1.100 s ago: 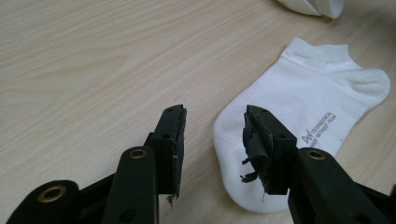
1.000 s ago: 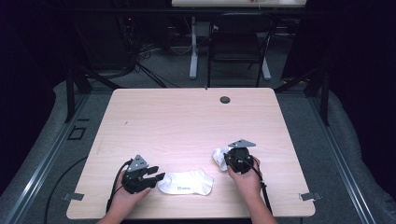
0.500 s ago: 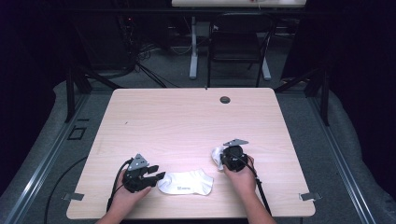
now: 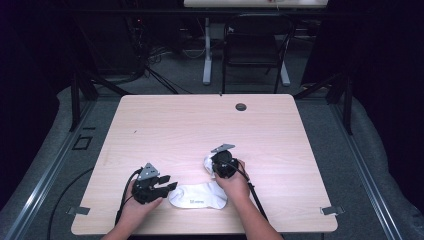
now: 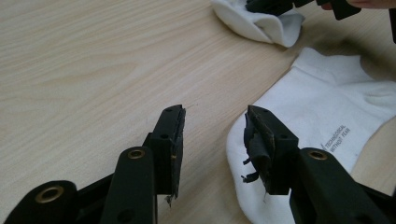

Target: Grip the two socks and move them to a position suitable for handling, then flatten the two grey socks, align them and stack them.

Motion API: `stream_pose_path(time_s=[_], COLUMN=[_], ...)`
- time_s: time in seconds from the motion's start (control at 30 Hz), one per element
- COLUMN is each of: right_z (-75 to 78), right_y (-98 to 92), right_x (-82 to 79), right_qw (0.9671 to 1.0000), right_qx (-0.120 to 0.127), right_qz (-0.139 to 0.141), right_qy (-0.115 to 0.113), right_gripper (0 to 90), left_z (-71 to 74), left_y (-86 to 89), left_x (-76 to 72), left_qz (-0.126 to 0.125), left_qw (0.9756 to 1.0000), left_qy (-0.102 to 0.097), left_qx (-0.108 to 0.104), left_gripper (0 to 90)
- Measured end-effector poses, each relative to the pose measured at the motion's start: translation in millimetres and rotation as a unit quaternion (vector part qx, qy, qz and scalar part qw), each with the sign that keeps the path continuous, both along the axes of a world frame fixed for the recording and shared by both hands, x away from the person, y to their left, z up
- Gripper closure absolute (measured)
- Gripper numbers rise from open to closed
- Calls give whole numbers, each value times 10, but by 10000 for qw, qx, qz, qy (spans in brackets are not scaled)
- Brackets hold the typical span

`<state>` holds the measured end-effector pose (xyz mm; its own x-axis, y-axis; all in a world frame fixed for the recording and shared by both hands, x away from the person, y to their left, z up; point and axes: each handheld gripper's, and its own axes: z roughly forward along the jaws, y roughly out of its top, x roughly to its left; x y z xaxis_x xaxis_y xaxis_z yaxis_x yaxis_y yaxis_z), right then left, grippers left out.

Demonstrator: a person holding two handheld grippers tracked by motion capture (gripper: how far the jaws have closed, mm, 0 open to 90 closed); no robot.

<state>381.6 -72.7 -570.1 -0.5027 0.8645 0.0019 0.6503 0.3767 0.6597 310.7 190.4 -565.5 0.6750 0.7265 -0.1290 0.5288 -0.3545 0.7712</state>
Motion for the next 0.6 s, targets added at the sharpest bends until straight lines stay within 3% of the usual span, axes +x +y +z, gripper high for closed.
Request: stream_pose_path(time_s=[0.2, 0.43, 0.6], right_z=[-3, 21, 140], right_y=[215, 354, 316], right_x=[-6, -83, -147], right_qw=[9999, 9998, 9993], right_qx=[134, 109, 351], right_qz=[13, 31, 103], right_qy=[103, 187, -19], right_gripper=[820, 785, 737], left_z=[2, -4, -7], left_y=[8, 5, 1], left_x=[4, 8, 18], left_qz=[49, 39, 82], left_qw=[10000, 10000, 10000], left_qy=[-31, -22, -30], left_qx=[2, 0, 26], left_gripper=[574, 574, 574])
